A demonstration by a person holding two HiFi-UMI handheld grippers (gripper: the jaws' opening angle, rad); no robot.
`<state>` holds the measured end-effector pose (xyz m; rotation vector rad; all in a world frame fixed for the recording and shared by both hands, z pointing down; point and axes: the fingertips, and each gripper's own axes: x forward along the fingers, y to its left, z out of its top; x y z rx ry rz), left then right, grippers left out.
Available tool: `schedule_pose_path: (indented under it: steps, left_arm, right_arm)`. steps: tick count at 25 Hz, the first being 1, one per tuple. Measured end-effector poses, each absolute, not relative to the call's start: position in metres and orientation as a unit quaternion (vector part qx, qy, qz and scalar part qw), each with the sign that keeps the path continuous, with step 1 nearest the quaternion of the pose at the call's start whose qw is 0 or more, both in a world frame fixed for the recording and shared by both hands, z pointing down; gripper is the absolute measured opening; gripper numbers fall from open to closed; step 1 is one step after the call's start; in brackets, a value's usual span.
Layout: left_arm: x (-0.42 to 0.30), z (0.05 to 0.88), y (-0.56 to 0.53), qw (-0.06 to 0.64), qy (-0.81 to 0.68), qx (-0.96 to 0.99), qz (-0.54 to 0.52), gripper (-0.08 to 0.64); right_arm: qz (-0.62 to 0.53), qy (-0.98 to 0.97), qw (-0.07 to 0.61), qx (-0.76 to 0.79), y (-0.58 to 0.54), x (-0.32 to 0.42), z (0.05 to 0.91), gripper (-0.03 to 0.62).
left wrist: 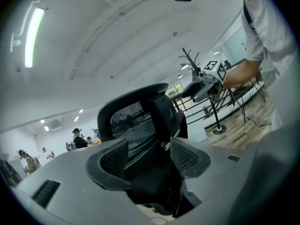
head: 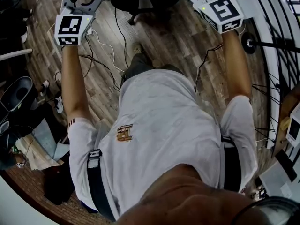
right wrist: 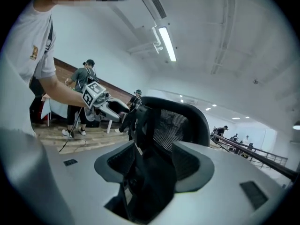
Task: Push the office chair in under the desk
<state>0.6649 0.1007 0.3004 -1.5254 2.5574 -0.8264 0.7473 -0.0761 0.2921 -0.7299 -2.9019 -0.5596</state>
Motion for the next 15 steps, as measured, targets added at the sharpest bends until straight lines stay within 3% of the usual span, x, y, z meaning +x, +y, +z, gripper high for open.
schedule_pose_path:
  steps: [15]
  left_arm:
    - [0.544,0.358,0.125,-0.047,0.749,-0.468,-0.467,0.324]
  right_arm:
    - [-0.326,-0.91,0.198,-0.161,-0.167,0.679,0.353,0.242]
